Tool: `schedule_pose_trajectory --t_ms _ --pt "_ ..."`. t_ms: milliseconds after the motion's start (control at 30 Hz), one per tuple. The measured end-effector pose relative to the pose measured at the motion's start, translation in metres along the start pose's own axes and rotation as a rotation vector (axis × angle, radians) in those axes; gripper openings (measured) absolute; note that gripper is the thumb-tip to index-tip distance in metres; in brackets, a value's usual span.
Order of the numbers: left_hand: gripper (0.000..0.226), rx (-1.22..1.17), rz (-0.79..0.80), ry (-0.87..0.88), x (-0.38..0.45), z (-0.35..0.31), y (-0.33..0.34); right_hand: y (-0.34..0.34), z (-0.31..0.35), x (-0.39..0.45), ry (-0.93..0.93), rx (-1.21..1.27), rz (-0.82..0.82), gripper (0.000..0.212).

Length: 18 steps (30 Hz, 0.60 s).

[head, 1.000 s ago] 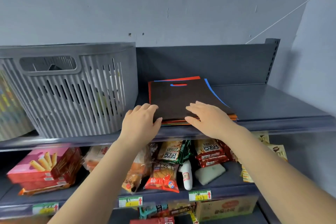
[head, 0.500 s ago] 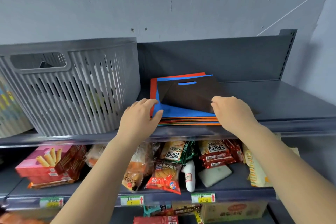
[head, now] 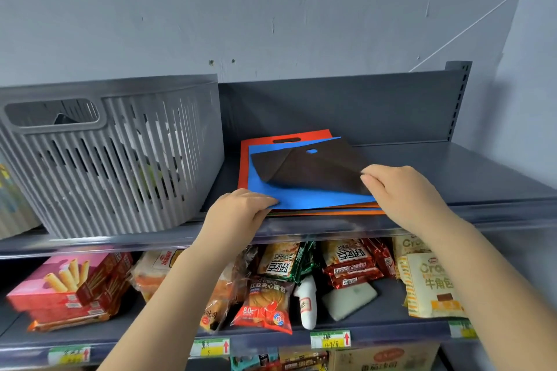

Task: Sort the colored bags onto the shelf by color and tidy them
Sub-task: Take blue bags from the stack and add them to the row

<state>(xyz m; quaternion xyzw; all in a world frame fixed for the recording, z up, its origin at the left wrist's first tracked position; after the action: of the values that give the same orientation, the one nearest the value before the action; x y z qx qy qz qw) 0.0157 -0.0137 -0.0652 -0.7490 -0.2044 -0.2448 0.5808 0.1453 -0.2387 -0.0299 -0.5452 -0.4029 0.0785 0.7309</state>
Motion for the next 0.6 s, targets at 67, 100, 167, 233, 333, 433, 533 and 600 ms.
schedule_pose_trajectory --t_ms 67,100,167,233,333,433,533,600 --pt "0.024 -0.012 -0.051 0.037 -0.008 -0.003 -0.006 -0.004 -0.002 -0.01 -0.021 0.183 0.078 0.026" --pt "0.022 -0.025 -0.079 0.058 -0.013 -0.005 -0.01 -0.006 -0.004 -0.015 -0.012 0.262 0.107 0.024" --pt "0.025 -0.064 -0.133 0.087 -0.026 -0.007 -0.016 -0.01 -0.012 -0.023 0.041 0.34 0.084 0.021" --pt "0.033 -0.131 -0.209 0.079 -0.042 -0.008 -0.02 -0.012 -0.021 -0.03 0.149 0.335 -0.022 0.021" --pt "0.026 -0.252 -0.307 0.034 -0.062 -0.004 -0.024 -0.012 -0.032 -0.044 0.437 0.389 -0.107 0.025" --pt "0.025 -0.34 -0.317 -0.001 -0.078 0.003 -0.024 -0.004 -0.03 -0.055 0.645 0.847 0.136 0.026" --pt "0.03 -0.403 -0.283 -0.006 -0.091 0.003 -0.028 0.0 -0.019 -0.065 0.756 1.404 0.319 0.017" --pt "0.04 -0.489 -0.255 -0.047 -0.1 0.001 -0.032 0.002 -0.016 -0.068 0.784 1.485 0.342 0.017"
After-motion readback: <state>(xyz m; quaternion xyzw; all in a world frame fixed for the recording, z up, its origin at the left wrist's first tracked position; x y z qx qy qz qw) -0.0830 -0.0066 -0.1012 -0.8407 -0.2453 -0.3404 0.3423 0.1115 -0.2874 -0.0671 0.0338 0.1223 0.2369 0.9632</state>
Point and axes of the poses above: each hand's wrist, its own x-axis towards the middle knuckle, its own y-axis out of the palm, z = x × y, the point moved 2 cm from there along x, towards the middle knuckle, and after that the axes turned 9 degrees about -x, right-handed, at the moved point
